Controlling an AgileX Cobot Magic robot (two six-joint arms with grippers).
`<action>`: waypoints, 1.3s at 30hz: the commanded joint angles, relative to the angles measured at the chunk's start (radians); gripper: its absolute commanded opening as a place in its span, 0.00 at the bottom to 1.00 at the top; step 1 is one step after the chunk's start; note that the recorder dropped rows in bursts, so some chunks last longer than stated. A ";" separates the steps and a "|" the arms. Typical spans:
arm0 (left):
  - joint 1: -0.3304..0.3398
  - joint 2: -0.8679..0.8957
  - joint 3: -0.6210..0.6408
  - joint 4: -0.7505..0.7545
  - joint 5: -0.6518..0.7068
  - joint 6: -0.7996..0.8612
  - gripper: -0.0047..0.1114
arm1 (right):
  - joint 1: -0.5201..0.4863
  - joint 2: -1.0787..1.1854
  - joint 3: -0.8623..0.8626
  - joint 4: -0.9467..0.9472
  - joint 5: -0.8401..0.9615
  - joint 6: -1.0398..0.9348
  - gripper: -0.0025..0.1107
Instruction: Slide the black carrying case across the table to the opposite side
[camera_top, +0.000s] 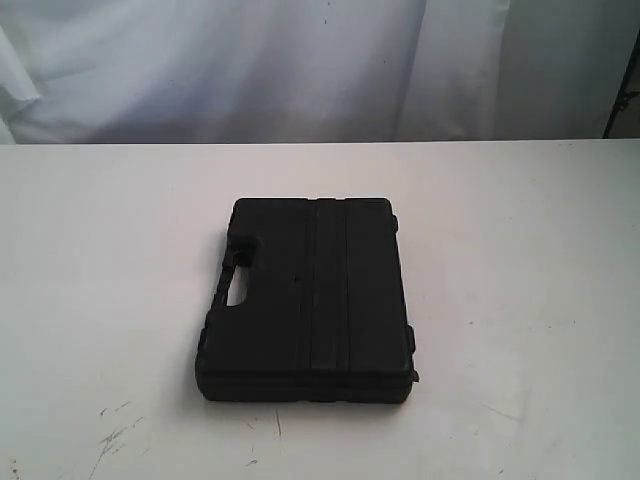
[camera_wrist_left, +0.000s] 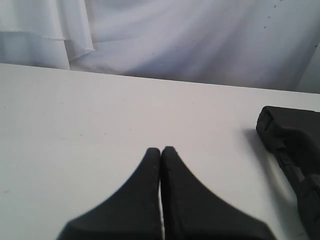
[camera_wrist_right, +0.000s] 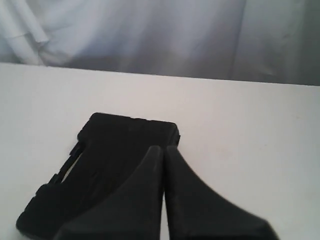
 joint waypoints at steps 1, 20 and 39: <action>-0.005 -0.004 0.005 0.000 -0.006 -0.005 0.04 | -0.146 -0.136 0.171 0.048 -0.140 0.002 0.02; -0.005 -0.004 0.005 0.000 -0.006 -0.004 0.04 | -0.417 -0.699 0.598 0.052 -0.278 -0.118 0.02; -0.005 -0.004 0.005 0.000 -0.006 -0.001 0.04 | -0.360 -0.763 0.689 0.070 -0.226 -0.186 0.02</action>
